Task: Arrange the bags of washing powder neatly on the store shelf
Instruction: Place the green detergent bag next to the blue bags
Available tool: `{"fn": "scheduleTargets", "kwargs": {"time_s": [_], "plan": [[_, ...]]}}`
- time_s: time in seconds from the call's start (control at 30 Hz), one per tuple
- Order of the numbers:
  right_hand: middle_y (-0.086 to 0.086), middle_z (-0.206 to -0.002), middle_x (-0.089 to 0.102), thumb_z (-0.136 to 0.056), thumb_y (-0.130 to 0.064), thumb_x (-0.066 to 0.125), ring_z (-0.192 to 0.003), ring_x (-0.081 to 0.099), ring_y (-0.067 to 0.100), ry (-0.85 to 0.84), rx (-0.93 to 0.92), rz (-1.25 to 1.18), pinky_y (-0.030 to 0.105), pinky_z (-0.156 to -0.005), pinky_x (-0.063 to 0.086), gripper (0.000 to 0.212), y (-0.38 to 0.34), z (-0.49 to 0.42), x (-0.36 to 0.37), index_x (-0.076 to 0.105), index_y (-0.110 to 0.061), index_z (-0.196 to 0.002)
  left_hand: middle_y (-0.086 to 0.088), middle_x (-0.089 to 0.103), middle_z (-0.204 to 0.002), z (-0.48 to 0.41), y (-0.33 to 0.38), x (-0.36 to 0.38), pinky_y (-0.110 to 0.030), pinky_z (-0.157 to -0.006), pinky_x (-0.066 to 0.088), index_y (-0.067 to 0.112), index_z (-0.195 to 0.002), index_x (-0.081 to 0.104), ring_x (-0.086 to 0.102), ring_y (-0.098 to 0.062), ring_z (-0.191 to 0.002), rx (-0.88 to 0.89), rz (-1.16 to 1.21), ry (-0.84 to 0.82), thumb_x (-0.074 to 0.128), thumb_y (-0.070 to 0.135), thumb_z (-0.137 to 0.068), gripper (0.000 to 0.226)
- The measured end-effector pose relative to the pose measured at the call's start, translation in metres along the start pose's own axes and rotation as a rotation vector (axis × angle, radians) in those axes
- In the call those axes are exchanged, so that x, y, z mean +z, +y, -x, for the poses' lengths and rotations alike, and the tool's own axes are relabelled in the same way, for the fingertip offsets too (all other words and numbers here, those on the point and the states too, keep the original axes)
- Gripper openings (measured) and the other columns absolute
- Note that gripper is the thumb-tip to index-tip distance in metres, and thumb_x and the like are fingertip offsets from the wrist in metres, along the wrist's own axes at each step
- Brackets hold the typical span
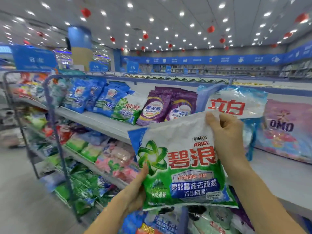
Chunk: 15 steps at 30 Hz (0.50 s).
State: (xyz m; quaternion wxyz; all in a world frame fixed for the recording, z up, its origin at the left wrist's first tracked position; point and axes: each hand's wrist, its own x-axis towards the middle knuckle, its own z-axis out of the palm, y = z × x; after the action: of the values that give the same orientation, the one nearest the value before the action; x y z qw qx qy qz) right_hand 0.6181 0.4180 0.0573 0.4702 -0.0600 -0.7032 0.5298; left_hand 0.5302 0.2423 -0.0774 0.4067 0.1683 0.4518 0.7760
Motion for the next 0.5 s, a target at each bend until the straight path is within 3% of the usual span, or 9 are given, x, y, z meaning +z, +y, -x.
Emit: {"fn": "scheduleTargets", "kwargs": {"time_s": [0.03,0.1,0.17,0.23,0.4,0.5], "plan": [[0.031,-0.073,0.059,-0.092,-0.027,0.054,-0.058,0.057,0.038,-0.001,0.003,-0.005,0.042,-0.052,0.050,0.042,-0.001,0.005,0.025,0.056,0.011,-0.075,-0.019,0.069,-0.107,0.010,0.008,-0.026,-0.047,-0.071,0.057,0.012,-0.090,0.077,0.068,-0.033,-0.092,0.004,-0.012,0.007,0.093,0.046,-0.011,0.087],[0.033,-0.071,0.058,-0.092,-0.029,0.055,-0.061,0.057,0.044,-0.001,-0.001,-0.001,0.049,-0.054,0.050,0.045,0.000,0.012,0.073,0.054,0.012,-0.074,-0.016,0.063,-0.121,0.033,0.027,-0.070,-0.047,-0.085,0.053,0.014,-0.112,0.069,0.063,-0.032,-0.108,0.034,-0.110,0.008,0.095,0.042,-0.026,0.094],[0.033,-0.072,0.058,-0.091,-0.032,0.055,-0.068,0.057,0.050,-0.021,0.009,-0.017,0.054,-0.055,0.049,0.045,0.000,0.017,0.118,0.055,0.010,-0.074,-0.015,0.058,-0.130,0.056,0.050,-0.105,-0.047,-0.099,0.045,0.011,-0.137,0.045,0.056,-0.031,-0.119,0.064,-0.267,-0.008,0.094,0.035,-0.041,0.111],[0.036,-0.074,0.057,-0.091,-0.032,0.055,-0.069,0.056,0.052,-0.037,0.023,-0.049,0.057,-0.056,0.048,0.046,-0.001,0.017,0.156,0.054,0.011,-0.075,-0.017,0.057,-0.130,0.070,0.074,-0.129,-0.045,-0.104,0.040,0.005,-0.137,0.035,0.053,-0.033,-0.121,0.105,-0.375,-0.021,0.093,0.027,-0.043,0.113],[0.037,-0.083,0.058,-0.093,-0.028,0.054,-0.072,0.059,0.050,-0.078,0.110,-0.148,0.056,-0.062,0.051,0.045,0.005,0.003,0.226,0.052,0.017,-0.087,-0.010,0.070,-0.109,0.082,0.122,-0.172,-0.036,-0.081,0.054,0.011,-0.125,0.044,0.067,-0.028,-0.100,0.204,-0.398,0.113,0.096,0.033,-0.025,0.114],[0.019,-0.067,0.061,-0.093,-0.026,0.054,-0.058,0.060,0.027,-0.134,0.163,-0.168,0.036,-0.057,0.050,0.040,0.021,-0.018,0.256,0.053,0.010,-0.075,-0.010,0.073,-0.100,0.070,0.141,-0.198,-0.030,-0.068,0.056,0.009,-0.119,0.050,0.070,-0.026,-0.088,0.250,-0.372,0.170,0.095,0.033,-0.020,0.111]]}}
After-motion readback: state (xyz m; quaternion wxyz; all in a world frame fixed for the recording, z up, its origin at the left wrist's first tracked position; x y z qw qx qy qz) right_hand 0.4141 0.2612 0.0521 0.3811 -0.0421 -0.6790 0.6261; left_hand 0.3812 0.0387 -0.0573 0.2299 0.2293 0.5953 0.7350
